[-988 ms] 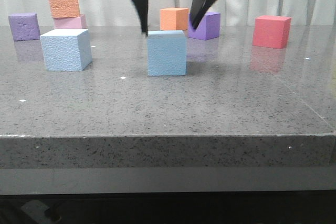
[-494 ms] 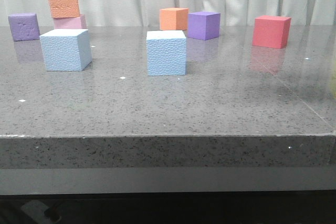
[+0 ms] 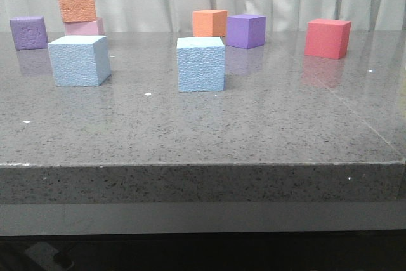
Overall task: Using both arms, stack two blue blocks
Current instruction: 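Open the right gripper, release the cube, and raise the right arm away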
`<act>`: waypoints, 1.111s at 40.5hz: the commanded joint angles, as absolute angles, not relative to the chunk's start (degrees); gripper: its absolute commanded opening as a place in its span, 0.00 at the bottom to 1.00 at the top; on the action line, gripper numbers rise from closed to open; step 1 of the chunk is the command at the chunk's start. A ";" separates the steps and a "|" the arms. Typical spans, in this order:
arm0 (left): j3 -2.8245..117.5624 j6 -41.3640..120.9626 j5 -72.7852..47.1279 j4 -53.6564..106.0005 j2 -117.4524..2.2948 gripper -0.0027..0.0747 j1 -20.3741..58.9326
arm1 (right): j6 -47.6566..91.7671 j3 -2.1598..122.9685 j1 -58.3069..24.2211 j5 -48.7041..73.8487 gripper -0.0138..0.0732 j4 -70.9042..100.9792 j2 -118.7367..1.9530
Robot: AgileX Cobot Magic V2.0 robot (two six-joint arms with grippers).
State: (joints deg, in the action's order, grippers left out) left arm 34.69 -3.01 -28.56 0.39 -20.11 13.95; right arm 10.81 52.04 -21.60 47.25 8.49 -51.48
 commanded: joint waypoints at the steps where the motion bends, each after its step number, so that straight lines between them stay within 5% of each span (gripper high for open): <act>1: 36.51 -3.58 -24.11 0.75 -20.91 0.77 14.37 | 12.03 49.37 -21.24 41.42 0.85 9.22 -46.85; 20: 36.51 -3.58 -24.11 0.75 -20.91 0.77 14.37 | 12.03 46.24 -21.24 40.63 0.85 9.46 -32.82; 45: 37.01 -3.29 -20.78 0.63 -21.93 0.77 14.37 | 12.03 46.23 -21.24 40.78 0.85 9.46 -32.26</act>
